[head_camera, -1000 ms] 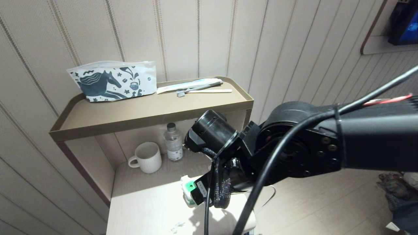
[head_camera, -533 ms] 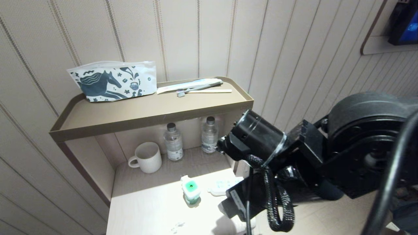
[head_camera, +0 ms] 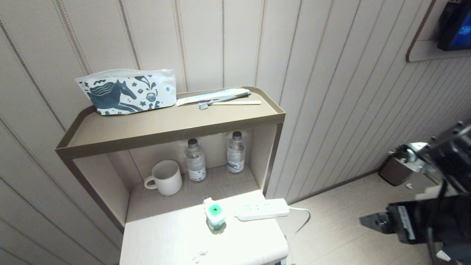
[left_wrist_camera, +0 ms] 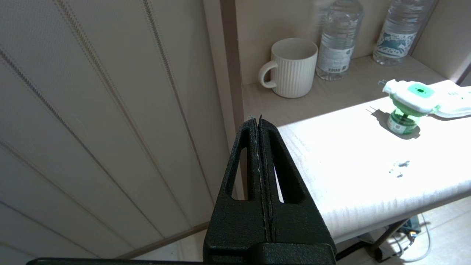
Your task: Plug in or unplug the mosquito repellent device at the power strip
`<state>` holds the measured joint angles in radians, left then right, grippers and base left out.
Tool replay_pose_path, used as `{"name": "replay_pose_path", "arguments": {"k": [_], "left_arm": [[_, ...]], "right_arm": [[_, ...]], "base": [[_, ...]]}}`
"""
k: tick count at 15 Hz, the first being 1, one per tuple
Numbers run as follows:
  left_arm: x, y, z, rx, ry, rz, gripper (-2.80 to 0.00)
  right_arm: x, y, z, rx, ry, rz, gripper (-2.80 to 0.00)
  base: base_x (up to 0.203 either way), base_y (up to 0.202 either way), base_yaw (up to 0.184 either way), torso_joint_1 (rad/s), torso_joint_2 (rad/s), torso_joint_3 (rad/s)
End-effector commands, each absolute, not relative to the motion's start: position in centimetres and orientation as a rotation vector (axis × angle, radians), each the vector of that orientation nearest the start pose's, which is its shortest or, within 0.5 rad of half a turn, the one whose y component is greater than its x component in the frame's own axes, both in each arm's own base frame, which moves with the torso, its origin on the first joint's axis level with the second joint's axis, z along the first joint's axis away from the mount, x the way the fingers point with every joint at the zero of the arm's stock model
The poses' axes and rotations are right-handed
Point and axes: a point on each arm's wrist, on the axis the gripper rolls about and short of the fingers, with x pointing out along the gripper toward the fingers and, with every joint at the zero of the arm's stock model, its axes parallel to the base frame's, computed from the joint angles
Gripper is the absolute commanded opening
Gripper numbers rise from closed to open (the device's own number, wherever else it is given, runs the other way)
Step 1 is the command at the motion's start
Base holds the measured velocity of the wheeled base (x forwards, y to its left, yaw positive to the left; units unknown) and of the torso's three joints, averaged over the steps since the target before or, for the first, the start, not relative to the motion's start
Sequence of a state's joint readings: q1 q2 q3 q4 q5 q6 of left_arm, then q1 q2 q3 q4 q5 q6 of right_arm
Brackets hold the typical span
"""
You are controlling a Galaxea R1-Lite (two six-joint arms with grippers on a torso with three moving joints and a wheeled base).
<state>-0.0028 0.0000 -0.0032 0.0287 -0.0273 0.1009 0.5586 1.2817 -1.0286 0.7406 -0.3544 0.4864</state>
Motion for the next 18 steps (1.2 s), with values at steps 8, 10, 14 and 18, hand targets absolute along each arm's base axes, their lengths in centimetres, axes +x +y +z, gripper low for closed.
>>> {"name": "replay_pose_path", "arguments": {"k": [8, 10, 14, 18], "left_arm": [[-2.3, -0.1, 7.4, 0.101, 0.025, -0.030, -2.80], [-2.3, -0.1, 7.3, 0.099, 0.026, -0.032, -2.80], [-2.3, -0.1, 7.3, 0.099, 0.026, -0.031, -2.80], [-2.3, -0.1, 7.3, 0.099, 0.026, -0.031, -2.80]], "right_arm": [[-2.6, -2.4, 18.9, 0.116, 0.330, -0.222, 0.00], [-4.4, -3.2, 17.9, 0.092, 0.222, -0.296, 0.00], [-3.5, -2.2, 16.0, 0.025, 0.234, -0.553, 0.00], [-4.2, -1.0, 12.3, 0.062, 0.204, -0.525, 0.00]], "base": [[0.000, 0.000, 0.000, 0.000, 0.00, 0.000], [0.000, 0.000, 0.000, 0.000, 0.00, 0.000], [0.000, 0.000, 0.000, 0.000, 0.00, 0.000], [0.000, 0.000, 0.000, 0.000, 0.00, 0.000]]}}
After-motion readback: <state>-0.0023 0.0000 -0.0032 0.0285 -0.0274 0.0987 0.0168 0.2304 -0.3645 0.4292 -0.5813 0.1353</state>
